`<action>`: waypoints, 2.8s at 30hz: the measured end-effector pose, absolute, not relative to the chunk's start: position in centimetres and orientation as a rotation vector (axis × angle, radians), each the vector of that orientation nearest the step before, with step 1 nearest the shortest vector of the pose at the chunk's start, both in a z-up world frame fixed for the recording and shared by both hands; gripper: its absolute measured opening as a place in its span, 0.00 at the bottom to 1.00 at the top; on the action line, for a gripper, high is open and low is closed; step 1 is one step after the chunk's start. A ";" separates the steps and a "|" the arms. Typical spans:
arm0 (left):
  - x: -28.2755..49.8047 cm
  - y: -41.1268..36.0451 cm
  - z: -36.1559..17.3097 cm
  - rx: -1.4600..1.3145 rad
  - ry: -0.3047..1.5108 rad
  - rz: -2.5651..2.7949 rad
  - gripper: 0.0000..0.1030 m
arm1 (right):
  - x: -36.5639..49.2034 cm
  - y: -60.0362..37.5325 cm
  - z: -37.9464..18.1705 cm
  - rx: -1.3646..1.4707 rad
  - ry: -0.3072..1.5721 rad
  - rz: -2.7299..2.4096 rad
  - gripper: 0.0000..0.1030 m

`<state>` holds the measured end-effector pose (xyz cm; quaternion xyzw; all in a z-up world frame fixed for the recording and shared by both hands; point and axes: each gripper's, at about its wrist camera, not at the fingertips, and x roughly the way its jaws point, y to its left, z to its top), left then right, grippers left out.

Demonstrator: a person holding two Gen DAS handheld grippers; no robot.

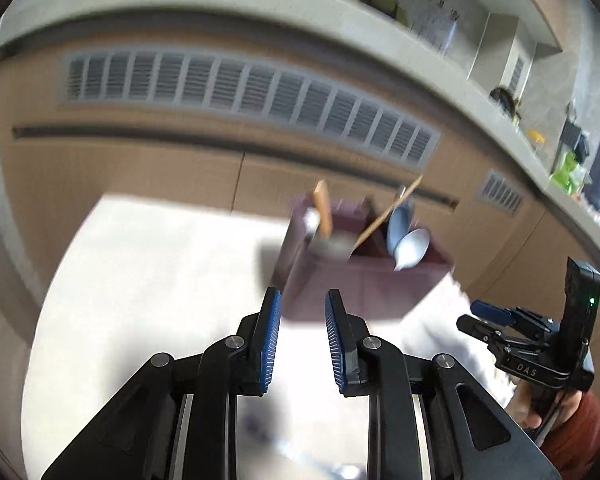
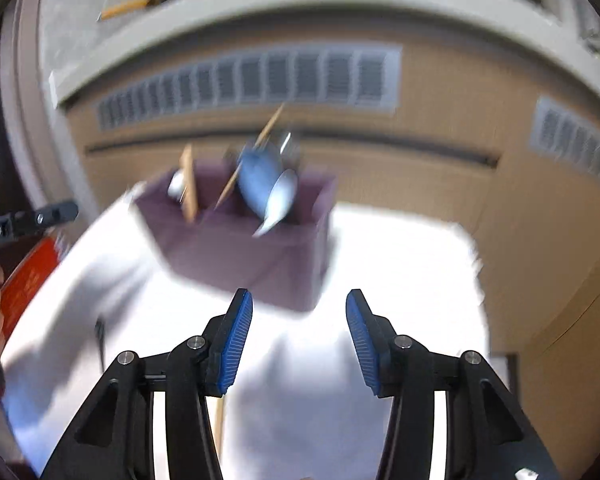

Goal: Organize utensils
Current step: 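Grasp the wooden chopstick with the right gripper, then grasp the black-handled metal spoon with the left gripper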

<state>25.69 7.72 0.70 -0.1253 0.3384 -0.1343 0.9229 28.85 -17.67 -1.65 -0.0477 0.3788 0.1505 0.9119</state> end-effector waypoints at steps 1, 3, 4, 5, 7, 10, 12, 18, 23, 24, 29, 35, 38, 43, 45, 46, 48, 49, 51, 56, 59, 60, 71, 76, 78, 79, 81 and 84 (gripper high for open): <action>26.0 7.9 0.0 -0.268 0.733 -0.277 0.23 | 28.7 -17.0 -2.7 -0.110 0.829 0.334 0.44; 26.4 8.5 -2.0 -0.310 0.824 -0.278 0.23 | 28.5 -15.8 -4.5 -0.135 0.888 0.350 0.43; 26.5 8.7 -2.7 -0.323 0.853 -0.271 0.23 | 28.3 -15.1 -5.3 -0.151 0.910 0.356 0.43; 26.5 8.7 -3.2 -0.326 0.876 -0.259 0.23 | 28.2 -14.3 -5.9 -0.169 0.932 0.361 0.43; 25.9 8.6 -4.1 -0.315 0.914 -0.226 0.23 | 28.1 -12.9 -6.8 -0.191 0.971 0.369 0.43; 24.2 8.2 -5.0 -0.298 0.959 -0.195 0.23 | 27.8 -11.4 -7.8 -0.207 0.998 0.362 0.34; 23.3 7.9 -5.3 -0.266 0.958 -0.177 0.23 | 27.7 -10.5 -8.4 -0.255 1.024 0.338 0.30; 25.5 5.9 -6.1 -0.222 0.972 -0.345 0.23 | 27.1 -9.8 -8.6 -0.247 1.019 0.325 0.04; 27.9 5.5 -7.4 -0.251 1.021 -0.388 0.23 | 24.4 -12.2 -8.2 -0.219 1.015 0.248 0.04; 27.9 5.6 -7.5 -0.259 1.017 -0.394 0.23 | 23.9 -13.1 -8.2 -0.203 1.018 0.235 0.04; 26.4 6.0 -7.4 -0.226 1.027 -0.395 0.23 | 22.5 -16.2 -7.7 -0.176 1.029 0.166 0.04; 22.5 7.5 -7.6 -0.265 1.045 -0.404 0.23 | 21.1 -17.9 -7.3 -0.110 1.040 0.140 0.07; 20.5 8.1 -7.7 -0.276 1.049 -0.404 0.23 | 20.7 -17.4 -7.3 -0.105 1.022 0.131 0.10; 17.6 8.3 -7.6 -0.285 1.034 -0.404 0.23 | 19.3 -17.0 -7.6 -0.092 0.976 0.140 0.22; 16.5 8.0 -7.6 -0.285 1.029 -0.404 0.23 | 19.1 -16.9 -7.6 -0.087 0.966 0.144 0.26; 15.9 7.8 -7.5 -0.285 1.034 -0.409 0.23 | 18.9 -16.9 -7.6 -0.080 0.964 0.147 0.28; 15.2 7.2 -7.5 -0.282 1.045 -0.422 0.24 | 19.0 -16.9 -7.6 -0.070 0.968 0.156 0.34; 14.8 6.7 -7.4 -0.277 1.056 -0.436 0.24 | 19.0 -16.9 -7.6 -0.060 0.973 0.165 0.36; 14.3 5.9 -7.3 -0.262 1.065 -0.463 0.25 | 19.0 -16.8 -7.6 -0.052 0.980 0.177 0.42; 13.6 2.4 -6.5 -0.169 1.071 -0.560 0.26 | 18.9 -16.3 -7.8 -0.051 1.008 0.269 0.69; 13.1 0.5 -4.9 -0.021 1.012 -0.591 0.26 | 19.0 -16.8 -7.7 -0.002 1.018 0.311 0.70; 12.9 0.0 -4.4 0.034 0.992 -0.587 0.26 | 19.1 -17.1 -7.6 0.014 1.021 0.326 0.70; 17.5 -2.0 -4.6 0.123 1.016 -0.372 0.26 | 18.0 -19.5 -5.4 -0.058 0.894 0.249 0.48; 19.4 -1.5 -6.2 0.013 1.019 -0.206 0.26 | 16.8 -19.9 -3.5 -0.142 0.819 0.208 0.48; 20.0 -2.0 -6.8 0.028 1.025 -0.177 0.27 | 16.7 -19.9 -3.4 -0.158 0.824 0.204 0.48; 20.3 -2.2 -6.9 0.035 1.030 -0.176 0.28 | 16.6 -19.8 -3.5 -0.170 0.825 0.200 0.48; 20.7 -2.8 -7.0 0.054 1.025 -0.186 0.30 | 16.3 -19.8 -3.6 -0.183 0.822 0.196 0.48; 20.9 -3.5 -7.0 0.048 1.030 -0.220 0.35 | 16.1 -19.6 -3.9 -0.179 0.828 0.204 0.48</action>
